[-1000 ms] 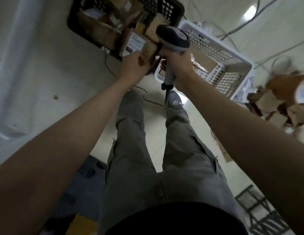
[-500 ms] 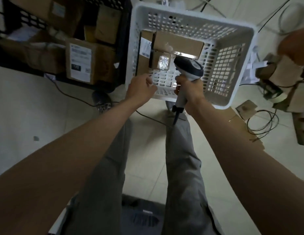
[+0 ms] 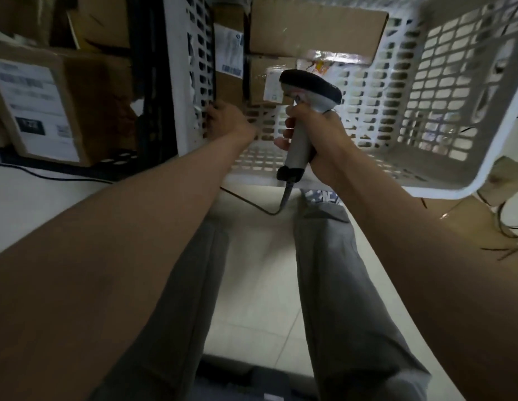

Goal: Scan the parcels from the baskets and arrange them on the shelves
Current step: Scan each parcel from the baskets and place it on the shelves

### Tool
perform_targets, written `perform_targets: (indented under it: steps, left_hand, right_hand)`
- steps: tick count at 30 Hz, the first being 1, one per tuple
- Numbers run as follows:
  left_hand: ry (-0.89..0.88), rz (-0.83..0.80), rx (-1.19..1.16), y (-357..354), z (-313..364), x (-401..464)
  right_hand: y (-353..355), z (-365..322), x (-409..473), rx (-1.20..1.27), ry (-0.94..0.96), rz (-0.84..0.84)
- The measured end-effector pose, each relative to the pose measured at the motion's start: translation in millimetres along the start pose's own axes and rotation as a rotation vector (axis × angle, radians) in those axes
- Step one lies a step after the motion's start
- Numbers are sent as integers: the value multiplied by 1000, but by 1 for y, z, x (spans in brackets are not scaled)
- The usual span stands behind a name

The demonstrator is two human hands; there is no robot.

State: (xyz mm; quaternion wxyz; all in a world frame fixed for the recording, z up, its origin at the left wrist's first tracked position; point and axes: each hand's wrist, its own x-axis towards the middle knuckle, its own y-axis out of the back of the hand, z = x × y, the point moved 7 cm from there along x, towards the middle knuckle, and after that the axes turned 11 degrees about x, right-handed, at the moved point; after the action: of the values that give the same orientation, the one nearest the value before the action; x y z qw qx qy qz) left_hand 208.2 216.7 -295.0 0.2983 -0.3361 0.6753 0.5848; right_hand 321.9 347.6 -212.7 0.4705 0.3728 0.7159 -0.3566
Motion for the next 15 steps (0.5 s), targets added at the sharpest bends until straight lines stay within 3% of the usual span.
perform_targets:
  steps: [5,15]
  left_hand:
    - [10,289,45,-16,2,13]
    - [13,279,5,-21,0,14]
  right_hand:
    - [-1,8,11,88,-27,11]
    - [8,6,0,129,-14,20]
